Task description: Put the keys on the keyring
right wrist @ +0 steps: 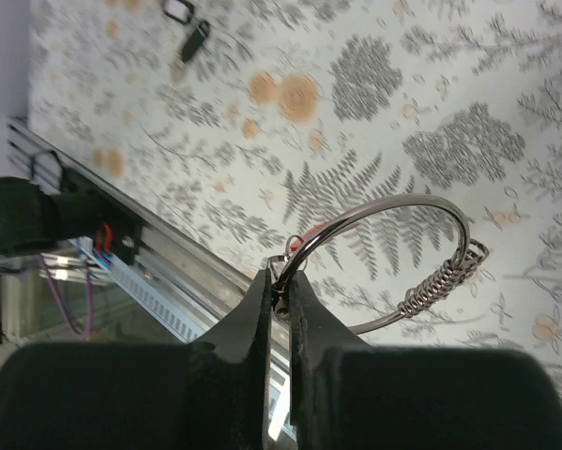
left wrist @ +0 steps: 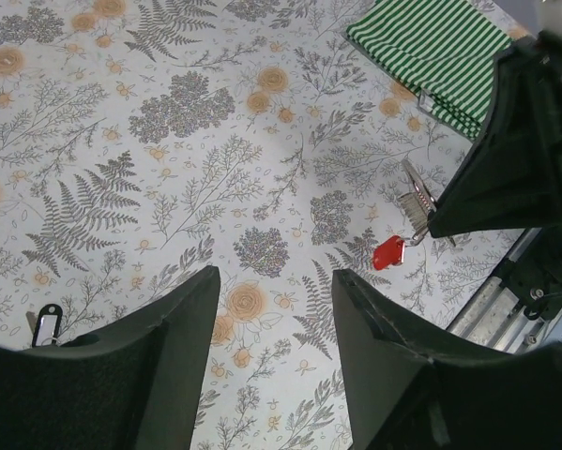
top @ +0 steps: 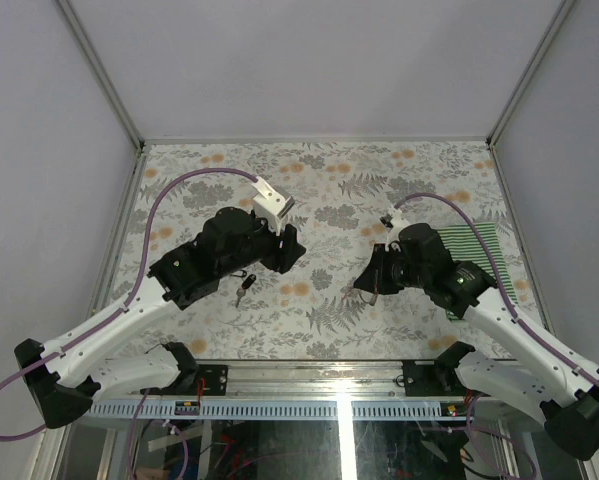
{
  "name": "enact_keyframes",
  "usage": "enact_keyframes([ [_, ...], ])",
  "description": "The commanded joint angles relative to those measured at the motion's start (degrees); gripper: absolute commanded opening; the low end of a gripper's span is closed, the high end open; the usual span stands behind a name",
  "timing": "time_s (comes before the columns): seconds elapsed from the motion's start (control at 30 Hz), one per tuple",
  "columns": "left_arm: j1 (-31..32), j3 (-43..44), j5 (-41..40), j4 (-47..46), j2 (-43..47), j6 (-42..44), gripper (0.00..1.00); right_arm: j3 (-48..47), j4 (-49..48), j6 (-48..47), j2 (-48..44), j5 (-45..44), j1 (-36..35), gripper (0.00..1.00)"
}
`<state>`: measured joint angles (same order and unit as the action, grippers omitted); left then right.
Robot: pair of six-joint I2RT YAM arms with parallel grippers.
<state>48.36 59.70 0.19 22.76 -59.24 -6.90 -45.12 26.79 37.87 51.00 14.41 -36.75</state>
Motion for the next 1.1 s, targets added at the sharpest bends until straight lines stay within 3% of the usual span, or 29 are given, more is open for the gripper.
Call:
enact_keyframes([
  [0.0, -0.1, -0.4, -0.9, -2.6, 0.9, -0.7, 0.53, -0.7, 5.5, -6.2, 3.3, 0.0, -0.4, 0.07],
  [0.27, -0.1, -0.8, -3.3, -1.6, 0.6, -0.7, 0.54, 1.0, 2.7, -9.3, 13.4, 5.5, -0.4, 0.11],
  [0.7, -0.6, -3.6, -8.0, 0.0, 2.6, 0.8, 0.54, 2.5, -17.1, -4.3, 28.2, 17.9, -0.4, 0.25],
  [1.07, -0.7, -5.1, -8.4, 1.5, 2.5, 0.0, 0.54, 1.1, -17.1, -6.0, 28.6, 15.6, -0.4, 0.40],
])
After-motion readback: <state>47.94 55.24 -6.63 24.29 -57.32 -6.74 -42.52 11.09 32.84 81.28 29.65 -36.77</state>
